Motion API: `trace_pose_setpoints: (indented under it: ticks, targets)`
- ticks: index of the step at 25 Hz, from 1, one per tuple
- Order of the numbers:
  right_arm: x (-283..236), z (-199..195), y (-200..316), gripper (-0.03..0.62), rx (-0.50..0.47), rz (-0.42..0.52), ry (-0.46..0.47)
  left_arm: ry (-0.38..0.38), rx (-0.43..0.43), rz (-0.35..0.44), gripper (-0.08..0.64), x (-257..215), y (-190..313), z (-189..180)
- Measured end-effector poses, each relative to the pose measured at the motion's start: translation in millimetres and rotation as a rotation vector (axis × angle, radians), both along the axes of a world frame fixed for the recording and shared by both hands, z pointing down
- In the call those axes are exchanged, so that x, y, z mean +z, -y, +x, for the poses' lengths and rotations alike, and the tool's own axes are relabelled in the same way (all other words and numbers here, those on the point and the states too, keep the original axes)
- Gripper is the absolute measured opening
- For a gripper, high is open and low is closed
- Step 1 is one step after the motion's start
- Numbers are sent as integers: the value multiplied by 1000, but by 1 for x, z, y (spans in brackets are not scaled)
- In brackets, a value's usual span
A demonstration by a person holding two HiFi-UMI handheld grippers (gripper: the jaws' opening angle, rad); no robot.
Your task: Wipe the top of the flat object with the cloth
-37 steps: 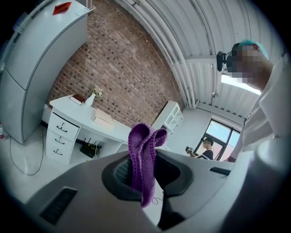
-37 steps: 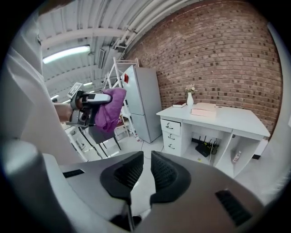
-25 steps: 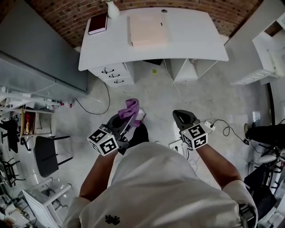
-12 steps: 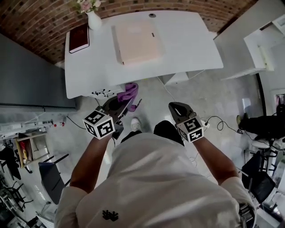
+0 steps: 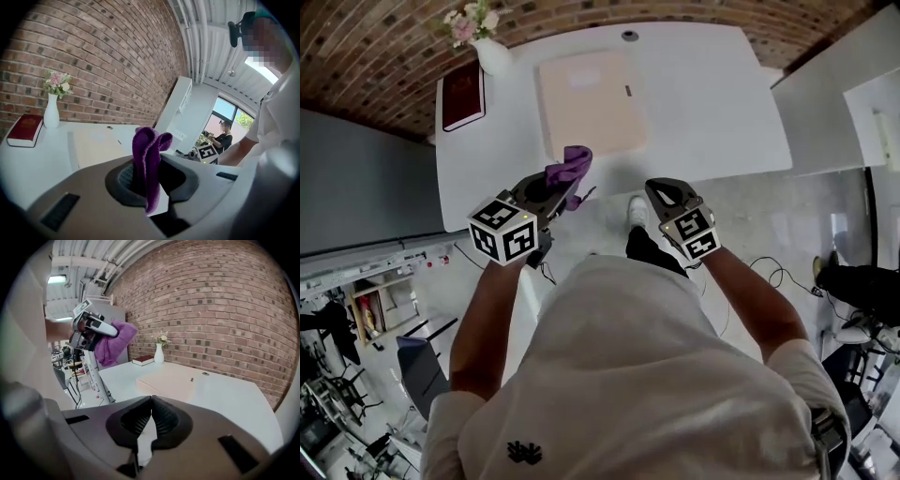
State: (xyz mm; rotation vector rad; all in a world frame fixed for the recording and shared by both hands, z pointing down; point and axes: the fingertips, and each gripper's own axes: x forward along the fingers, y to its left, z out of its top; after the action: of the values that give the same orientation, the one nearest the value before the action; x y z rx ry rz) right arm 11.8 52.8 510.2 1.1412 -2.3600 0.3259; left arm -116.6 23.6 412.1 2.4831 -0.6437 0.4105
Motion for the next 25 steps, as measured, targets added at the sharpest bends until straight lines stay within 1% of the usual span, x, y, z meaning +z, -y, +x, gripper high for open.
trace_pose_setpoints:
  ticks: [2,4,7,11,14,17,21,25]
  targets:
    - [9,9,36,29,-45,10,-7,26,-2,-15,66,1,28,21]
    - [17,19,72,29,-85,19,-13,40,-13,-49,66,6,56,43]
    - [34,28,110,29,-140,12,-16,36,-57,-142,66,19,90,72]
    - [56,32,140,29,-232,11,-32,15,-118,-273,66,49,120,108]
    - [73,34,152,29,-305,28,-75,-14,-157,-374,66,78,138,131]
    - [82,32,155,29,-355,44,-88,-36,-187,-455,66,100,150,147]
    - [86,31,156,29,-388,62,-83,-80,-215,-547,66,125,164,164]
    - [86,31,157,29,-409,73,-79,-143,-264,-657,66,148,173,171]
